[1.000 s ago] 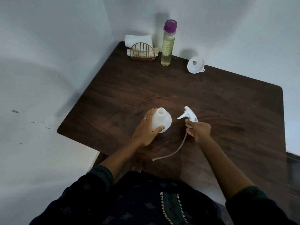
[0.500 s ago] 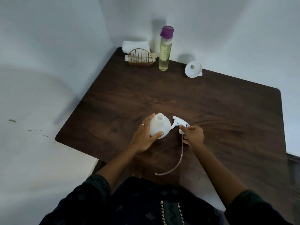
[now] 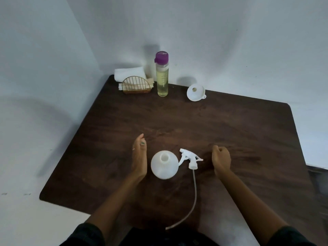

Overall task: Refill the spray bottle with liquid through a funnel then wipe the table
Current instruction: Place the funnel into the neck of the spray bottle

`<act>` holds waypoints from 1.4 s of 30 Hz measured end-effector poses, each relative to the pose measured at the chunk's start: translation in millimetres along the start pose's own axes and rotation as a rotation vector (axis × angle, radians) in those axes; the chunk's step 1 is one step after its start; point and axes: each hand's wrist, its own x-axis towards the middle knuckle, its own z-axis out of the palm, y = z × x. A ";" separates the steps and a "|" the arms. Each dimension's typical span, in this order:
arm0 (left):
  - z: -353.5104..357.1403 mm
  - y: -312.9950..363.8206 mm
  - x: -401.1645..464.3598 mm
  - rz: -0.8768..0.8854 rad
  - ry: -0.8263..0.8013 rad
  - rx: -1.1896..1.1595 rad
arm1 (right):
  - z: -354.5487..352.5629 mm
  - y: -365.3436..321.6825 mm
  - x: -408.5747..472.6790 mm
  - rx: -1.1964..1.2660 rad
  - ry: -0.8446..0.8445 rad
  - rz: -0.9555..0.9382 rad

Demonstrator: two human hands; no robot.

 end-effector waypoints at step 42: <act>92.1 97.0 103.2 0.167 -0.407 0.048 | 53.5 -116.0 51.8 0.093 -0.307 -0.583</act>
